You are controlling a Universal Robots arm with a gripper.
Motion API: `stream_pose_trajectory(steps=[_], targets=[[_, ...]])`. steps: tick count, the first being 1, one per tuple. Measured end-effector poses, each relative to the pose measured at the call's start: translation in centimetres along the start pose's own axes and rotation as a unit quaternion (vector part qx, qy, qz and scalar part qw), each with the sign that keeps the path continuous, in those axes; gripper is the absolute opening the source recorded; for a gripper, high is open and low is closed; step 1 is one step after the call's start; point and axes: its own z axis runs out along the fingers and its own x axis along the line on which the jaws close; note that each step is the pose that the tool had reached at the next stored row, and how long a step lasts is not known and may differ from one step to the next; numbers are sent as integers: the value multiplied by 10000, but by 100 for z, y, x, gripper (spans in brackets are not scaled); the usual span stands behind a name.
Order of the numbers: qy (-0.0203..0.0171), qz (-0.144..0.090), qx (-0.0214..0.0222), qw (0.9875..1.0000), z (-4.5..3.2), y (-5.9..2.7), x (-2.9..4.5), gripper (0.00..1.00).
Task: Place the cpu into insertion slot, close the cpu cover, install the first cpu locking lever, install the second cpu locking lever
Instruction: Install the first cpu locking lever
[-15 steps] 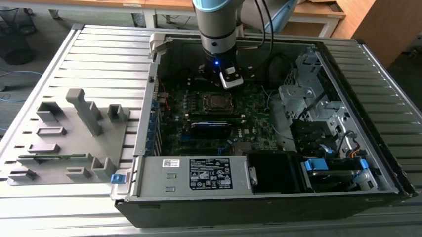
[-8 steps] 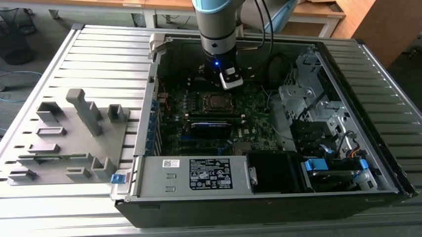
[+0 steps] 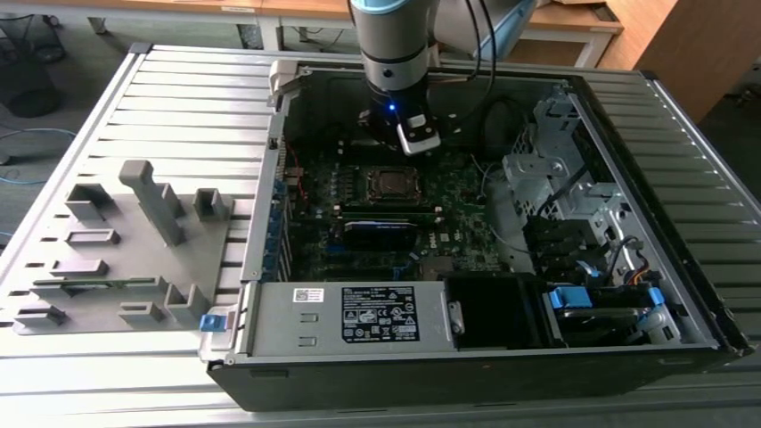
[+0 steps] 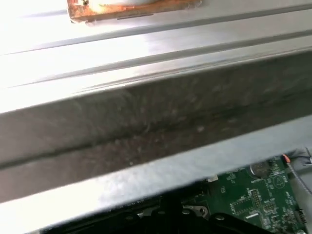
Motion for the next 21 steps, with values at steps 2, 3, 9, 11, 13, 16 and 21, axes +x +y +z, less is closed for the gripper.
stream_pose_trajectory(steps=[2,3,9,11,13,16,21], targets=[[0,0,-2,10000,-41,9,-6,11],[1,0,-2,10000,-57,13,-8,11],[1,0,-3,10000,-72,17,-11,11],[-4,-9,50,10000,-73,17,-13,11],[-1,-26,165,9999,-72,18,-18,11],[20,-36,262,9996,-69,21,-27,11],[37,-42,327,9994,-69,21,-31,11]])
